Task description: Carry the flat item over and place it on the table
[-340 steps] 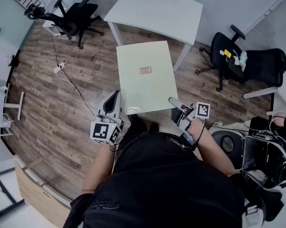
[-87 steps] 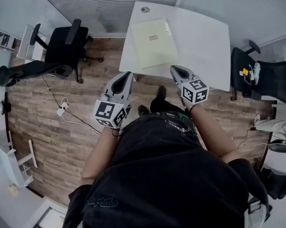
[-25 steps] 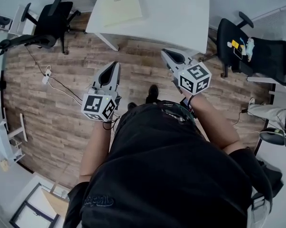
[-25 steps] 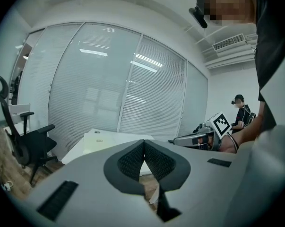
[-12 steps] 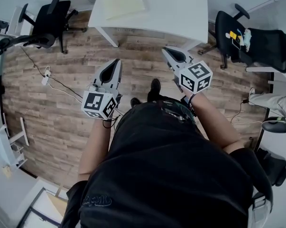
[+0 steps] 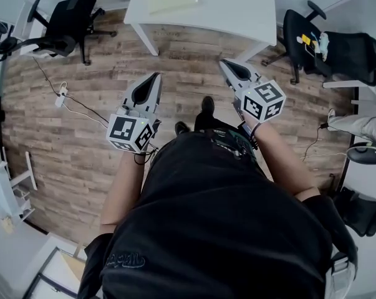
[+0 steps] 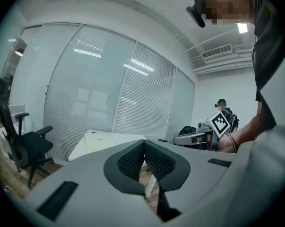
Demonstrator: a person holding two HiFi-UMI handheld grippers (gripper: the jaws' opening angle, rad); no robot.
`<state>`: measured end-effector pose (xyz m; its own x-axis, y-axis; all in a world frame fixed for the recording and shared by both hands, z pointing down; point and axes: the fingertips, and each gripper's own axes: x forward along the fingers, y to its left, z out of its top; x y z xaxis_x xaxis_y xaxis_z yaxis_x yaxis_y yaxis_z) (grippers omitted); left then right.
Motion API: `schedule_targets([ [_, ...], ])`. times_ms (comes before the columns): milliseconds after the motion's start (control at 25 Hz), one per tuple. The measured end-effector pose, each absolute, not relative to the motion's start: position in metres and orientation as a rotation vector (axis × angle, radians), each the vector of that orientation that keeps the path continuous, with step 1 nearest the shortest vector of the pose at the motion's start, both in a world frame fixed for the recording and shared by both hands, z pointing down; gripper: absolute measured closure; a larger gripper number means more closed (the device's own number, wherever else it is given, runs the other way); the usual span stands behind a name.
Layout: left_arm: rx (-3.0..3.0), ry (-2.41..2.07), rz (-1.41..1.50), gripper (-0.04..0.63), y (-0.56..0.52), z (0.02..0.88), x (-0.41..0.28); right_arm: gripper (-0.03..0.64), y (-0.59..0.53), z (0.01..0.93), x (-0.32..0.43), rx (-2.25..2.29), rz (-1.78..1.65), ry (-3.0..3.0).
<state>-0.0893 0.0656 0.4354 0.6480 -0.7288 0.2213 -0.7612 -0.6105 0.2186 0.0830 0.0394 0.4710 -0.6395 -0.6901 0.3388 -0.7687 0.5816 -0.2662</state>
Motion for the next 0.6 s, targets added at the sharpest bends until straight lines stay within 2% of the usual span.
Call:
schedule_targets([
  [600,2.638,-1.138,0.124,0.581,0.107,0.424,-0.114,0.595,0.098,0.457,0.055,1.282,0.560,-2.617],
])
